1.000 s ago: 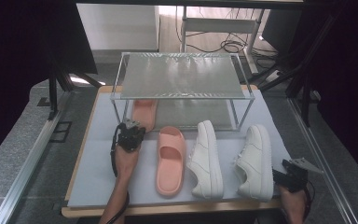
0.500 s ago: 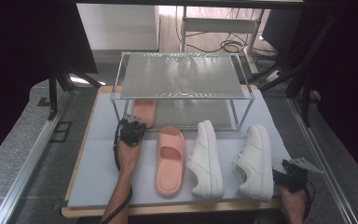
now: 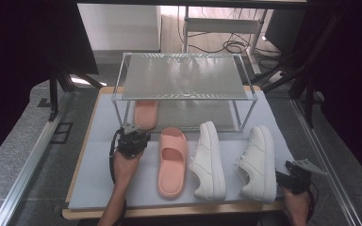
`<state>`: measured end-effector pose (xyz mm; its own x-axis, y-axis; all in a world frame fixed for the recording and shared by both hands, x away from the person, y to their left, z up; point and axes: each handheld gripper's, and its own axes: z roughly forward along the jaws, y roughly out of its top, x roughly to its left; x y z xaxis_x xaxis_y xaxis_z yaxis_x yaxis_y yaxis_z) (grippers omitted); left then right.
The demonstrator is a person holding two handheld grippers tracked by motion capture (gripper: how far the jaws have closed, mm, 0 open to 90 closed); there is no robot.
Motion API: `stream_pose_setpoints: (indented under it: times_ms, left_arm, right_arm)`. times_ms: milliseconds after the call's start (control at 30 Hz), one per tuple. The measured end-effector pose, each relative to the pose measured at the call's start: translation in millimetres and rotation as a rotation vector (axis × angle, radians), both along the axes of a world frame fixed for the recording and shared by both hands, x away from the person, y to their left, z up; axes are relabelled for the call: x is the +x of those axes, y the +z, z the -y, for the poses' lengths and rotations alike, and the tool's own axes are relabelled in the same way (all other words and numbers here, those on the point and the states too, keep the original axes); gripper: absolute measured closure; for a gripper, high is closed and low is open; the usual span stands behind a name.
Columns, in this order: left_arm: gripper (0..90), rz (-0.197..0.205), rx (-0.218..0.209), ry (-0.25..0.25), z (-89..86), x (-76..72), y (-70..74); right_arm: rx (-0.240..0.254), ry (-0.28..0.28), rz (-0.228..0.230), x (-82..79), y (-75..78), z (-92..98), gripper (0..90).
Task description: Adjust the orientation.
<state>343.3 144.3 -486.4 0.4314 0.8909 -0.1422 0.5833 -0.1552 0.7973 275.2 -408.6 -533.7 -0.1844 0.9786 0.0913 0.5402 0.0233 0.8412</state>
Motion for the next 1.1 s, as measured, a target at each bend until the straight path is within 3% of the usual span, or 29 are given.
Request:
stream_pose_setpoints:
  times_ms: [33, 67, 133, 233, 367, 500, 600, 733, 867, 1100]
  left_arm:
    - [72.3, 0.0, 0.0, 0.0, 0.0, 0.0, 0.0]
    - [71.4, -0.007, -0.016, -0.021, 0.1, -10.4, 0.9]
    - [68.6, -0.014, -0.027, -0.034, 0.4, -15.3, 1.0]
    - [64.8, -0.02, -0.047, -0.078, 5.1, -34.0, 2.6]
    - [58.9, -0.003, -0.057, -0.11, 11.8, -50.4, 6.9]
    - [55.5, -0.003, -0.058, -0.131, 18.7, -56.9, 8.4]
    - [55.4, 0.001, -0.015, -0.132, 29.1, -55.2, 6.6]
    - [55.5, -0.018, -0.003, -0.132, 42.4, -47.3, 0.2]
    - [57.3, -0.012, 0.037, -0.105, 50.8, -43.0, -3.8]
    - [65.1, -0.027, 0.025, -0.064, 49.7, -35.0, -4.2]
  right_arm:
    - [0.0, 0.0, 0.0, 0.0, 0.0, 0.0, 19.4]
    - [0.0, 0.0, 0.0, 0.0, 0.0, 0.0, 19.4]
    - [0.0, 0.0, 0.0, 0.0, 0.0, 0.0, 19.4]
    - [0.0, 0.0, 0.0, 0.0, 0.0, 0.0, 19.4]
    - [0.0, 0.0, 0.0, 0.0, 0.0, 0.0, 19.4]
    - [0.0, 0.0, 0.0, 0.0, 0.0, 0.0, 19.4]
    - [0.0, 0.0, 0.0, 0.0, 0.0, 0.0, 19.4]
    - [0.0, 0.0, 0.0, 0.0, 0.0, 0.0, 19.4]
    - [0.0, 0.0, 0.0, 0.0, 0.0, 0.0, 19.4]
    - [0.0, 0.0, 0.0, 0.0, 0.0, 0.0, 19.5]
